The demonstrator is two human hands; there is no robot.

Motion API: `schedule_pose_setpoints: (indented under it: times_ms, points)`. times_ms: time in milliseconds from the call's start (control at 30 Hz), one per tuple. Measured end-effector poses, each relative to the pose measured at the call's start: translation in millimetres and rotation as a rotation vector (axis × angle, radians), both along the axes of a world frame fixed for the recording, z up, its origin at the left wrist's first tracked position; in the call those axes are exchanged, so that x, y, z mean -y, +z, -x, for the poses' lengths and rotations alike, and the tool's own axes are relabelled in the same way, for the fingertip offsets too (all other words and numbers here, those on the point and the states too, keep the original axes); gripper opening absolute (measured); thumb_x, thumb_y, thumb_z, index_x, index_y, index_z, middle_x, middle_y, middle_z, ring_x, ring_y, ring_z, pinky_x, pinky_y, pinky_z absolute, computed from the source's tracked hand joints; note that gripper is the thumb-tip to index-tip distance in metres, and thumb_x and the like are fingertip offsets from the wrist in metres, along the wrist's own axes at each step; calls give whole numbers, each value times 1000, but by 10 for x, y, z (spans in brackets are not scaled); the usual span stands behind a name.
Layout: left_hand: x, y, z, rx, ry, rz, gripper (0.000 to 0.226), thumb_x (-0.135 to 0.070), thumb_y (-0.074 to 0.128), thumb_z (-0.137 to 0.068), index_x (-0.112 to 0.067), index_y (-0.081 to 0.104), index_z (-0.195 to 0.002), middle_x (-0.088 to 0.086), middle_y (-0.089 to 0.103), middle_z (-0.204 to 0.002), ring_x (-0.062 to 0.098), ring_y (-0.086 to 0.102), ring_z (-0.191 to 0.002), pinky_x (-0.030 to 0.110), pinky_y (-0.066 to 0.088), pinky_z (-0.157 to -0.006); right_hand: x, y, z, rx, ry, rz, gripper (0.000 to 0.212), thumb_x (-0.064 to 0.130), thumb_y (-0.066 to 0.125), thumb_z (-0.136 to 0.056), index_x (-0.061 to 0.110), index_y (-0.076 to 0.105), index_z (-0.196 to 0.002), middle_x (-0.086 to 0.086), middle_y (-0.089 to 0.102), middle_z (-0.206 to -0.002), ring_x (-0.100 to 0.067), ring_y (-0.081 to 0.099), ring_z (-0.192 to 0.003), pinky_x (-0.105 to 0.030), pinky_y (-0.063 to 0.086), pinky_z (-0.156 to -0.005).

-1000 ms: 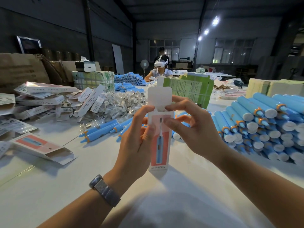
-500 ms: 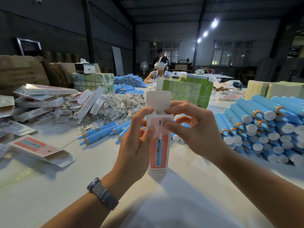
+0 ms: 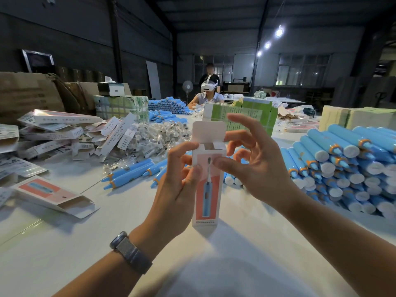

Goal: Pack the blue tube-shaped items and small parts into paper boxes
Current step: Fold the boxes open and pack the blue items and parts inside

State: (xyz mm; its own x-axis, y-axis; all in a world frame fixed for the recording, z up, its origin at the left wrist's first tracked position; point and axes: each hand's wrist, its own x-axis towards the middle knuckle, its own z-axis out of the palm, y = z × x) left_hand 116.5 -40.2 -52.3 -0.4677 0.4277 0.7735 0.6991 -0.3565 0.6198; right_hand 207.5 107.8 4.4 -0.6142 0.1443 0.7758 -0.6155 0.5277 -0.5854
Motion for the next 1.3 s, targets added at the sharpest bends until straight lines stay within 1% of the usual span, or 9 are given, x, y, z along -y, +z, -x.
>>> schedule_pose_setpoints:
  times_ms: [67,233,400,600,733,900,1067,1167,1300]
  points:
    - [-4,-3,3,-3,-8,-9,26,-44,45,-96,-57,42,-118,-1,61,-108,23,68,-91,51,57,-82,-13,5,12,11,7,9,64,18,84,-73,34,53,-126,16,67,-96,-10,56,-79,-26,45,-64]
    - [-2,-16,15,13,-49,-35,34,-40,46,-97,-56,34,-124,2,62,-106,20,67,-93,47,55,-85,-26,4,20,49,46,-26,24,11,78,-76,26,68,-91,10,70,-102,-11,56,-82,-23,43,-66]
    - [0,-1,20,-47,33,34,36,-35,41,-102,-59,39,-129,-12,60,-101,17,64,-88,27,53,-77,-27,4,17,64,43,-52,20,10,77,-79,22,67,-90,8,69,-108,-23,59,-88,-27,44,-68]
    - [3,20,-47,-47,72,40,40,-29,38,-102,-62,42,-124,-13,62,-102,22,65,-90,39,57,-79,3,-9,7,83,19,-74,13,22,73,-82,25,64,-91,1,68,-104,-26,61,-98,-33,49,-71]
    - [8,18,-61,-53,96,47,40,-28,37,-103,-60,42,-126,-13,60,-99,24,62,-86,48,54,-77,61,14,-17,82,39,-10,18,41,65,-83,24,66,-87,-1,69,-99,-14,64,-91,-35,52,-71]
    - [7,28,-83,-33,51,13,36,-31,41,-102,-59,46,-124,-18,60,-100,18,62,-86,34,55,-77,61,28,-12,90,-2,-42,8,27,74,-82,27,66,-84,5,68,-90,-8,62,-77,-45,54,-65]
    - [13,79,-114,-19,52,-27,22,-46,42,-96,-57,48,-114,-15,64,-100,6,65,-86,24,56,-70,77,24,-46,32,-107,-203,8,23,69,-86,27,65,-92,7,69,-92,-10,65,-77,-30,56,-65]
    - [18,110,-120,-41,95,-65,14,-46,43,-98,-54,48,-107,-14,64,-97,11,66,-82,29,55,-64,114,44,-57,-57,-136,-335,4,13,69,-88,12,69,-91,-1,71,-102,-18,67,-81,-26,55,-63]
    - [19,127,-128,-69,122,-77,16,-42,43,-98,-56,49,-104,-15,63,-96,14,67,-81,35,58,-64,137,67,-69,-133,-160,-425,4,4,68,-87,0,70,-88,-5,70,-106,-15,68,-84,-28,56,-61]
